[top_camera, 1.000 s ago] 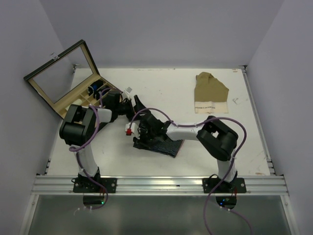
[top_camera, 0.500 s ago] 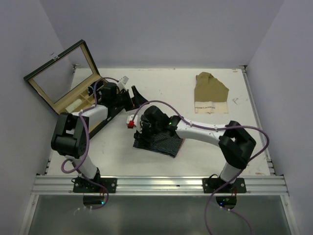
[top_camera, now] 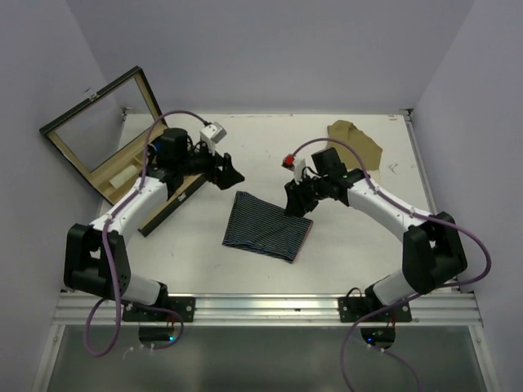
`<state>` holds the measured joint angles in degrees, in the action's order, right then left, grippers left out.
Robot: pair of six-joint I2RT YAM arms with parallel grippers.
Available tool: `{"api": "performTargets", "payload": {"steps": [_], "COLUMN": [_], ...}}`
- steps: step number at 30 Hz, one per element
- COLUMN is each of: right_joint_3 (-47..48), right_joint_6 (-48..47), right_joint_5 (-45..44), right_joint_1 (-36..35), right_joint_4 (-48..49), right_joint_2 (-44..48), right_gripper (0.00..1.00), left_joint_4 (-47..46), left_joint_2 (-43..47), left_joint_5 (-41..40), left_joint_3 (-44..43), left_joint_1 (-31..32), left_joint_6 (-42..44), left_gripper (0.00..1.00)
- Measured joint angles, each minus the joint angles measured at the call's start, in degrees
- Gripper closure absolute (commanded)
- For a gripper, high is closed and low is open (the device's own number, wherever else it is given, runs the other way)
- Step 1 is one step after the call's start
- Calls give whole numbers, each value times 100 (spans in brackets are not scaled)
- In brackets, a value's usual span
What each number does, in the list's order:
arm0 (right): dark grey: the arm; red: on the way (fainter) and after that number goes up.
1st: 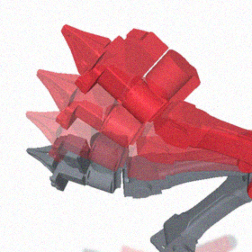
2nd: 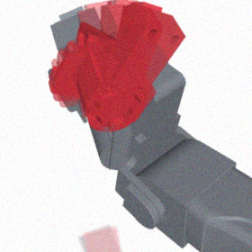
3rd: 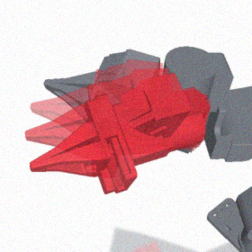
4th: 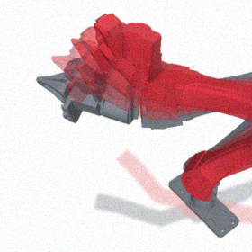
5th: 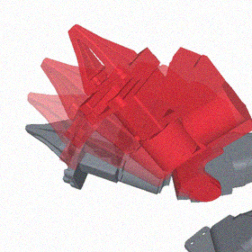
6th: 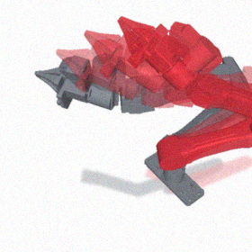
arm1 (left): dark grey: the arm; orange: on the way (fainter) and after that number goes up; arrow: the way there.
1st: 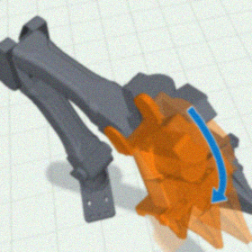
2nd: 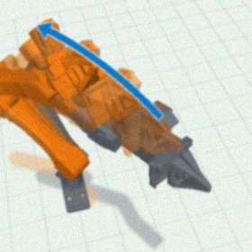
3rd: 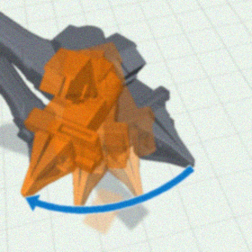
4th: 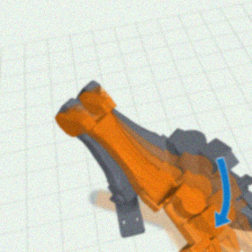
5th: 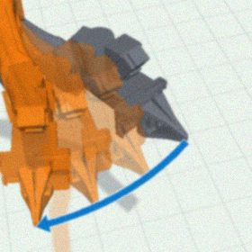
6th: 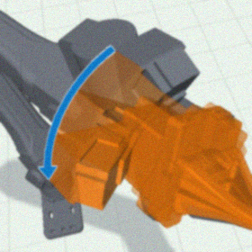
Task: Roll the underwear
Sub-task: Fold the underwear
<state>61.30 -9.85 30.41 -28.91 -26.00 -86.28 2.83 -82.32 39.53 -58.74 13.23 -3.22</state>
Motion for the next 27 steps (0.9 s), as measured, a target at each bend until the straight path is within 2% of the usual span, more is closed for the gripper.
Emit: {"api": "performTargets", "payload": {"steps": [2,3,5,8,12,15,17,22,23,27], "right_joint_3": [-179,-256,-380,-490,-577,-693,-763,-1064,-1104,-1119], "right_joint_6": [192,319,603,1108,1606,1873,2105,2367,2398,2326], "right_joint_5": [227,341,555,835,970,1056,1416,1849,1906,1956], "right_joint_1": [166,195,236,313,474,664,826,973,973,822], "right_joint_4": [-61,-39,42,315,800,1158,1357,1912,1998,1974], "right_joint_2": [-72,-153,-374,-837,-1349,-1729,-1884,-1912,-1908,-1755], "right_gripper": [58,58,58,57,57,57,56,53,49,48], "left_joint_4": [382,522,575,490,341,205,146,42,59,317], "left_joint_2": [-33,-76,-199,-566,-1517,-2275,-2660,-3032,-3128,-3370], "left_joint_5": [240,306,446,658,745,697,717,885,927,955], "left_joint_3": [7,28,149,234,57,2,2,-400,-533,-1119], "left_joint_1": [175,332,761,1248,1303,1215,1108,737,678,575], "left_joint_6": [446,595,680,520,162,-140,-365,-645,-658,-341], "left_gripper": [2,7,11,26,34,35,35,32,31,27]}}
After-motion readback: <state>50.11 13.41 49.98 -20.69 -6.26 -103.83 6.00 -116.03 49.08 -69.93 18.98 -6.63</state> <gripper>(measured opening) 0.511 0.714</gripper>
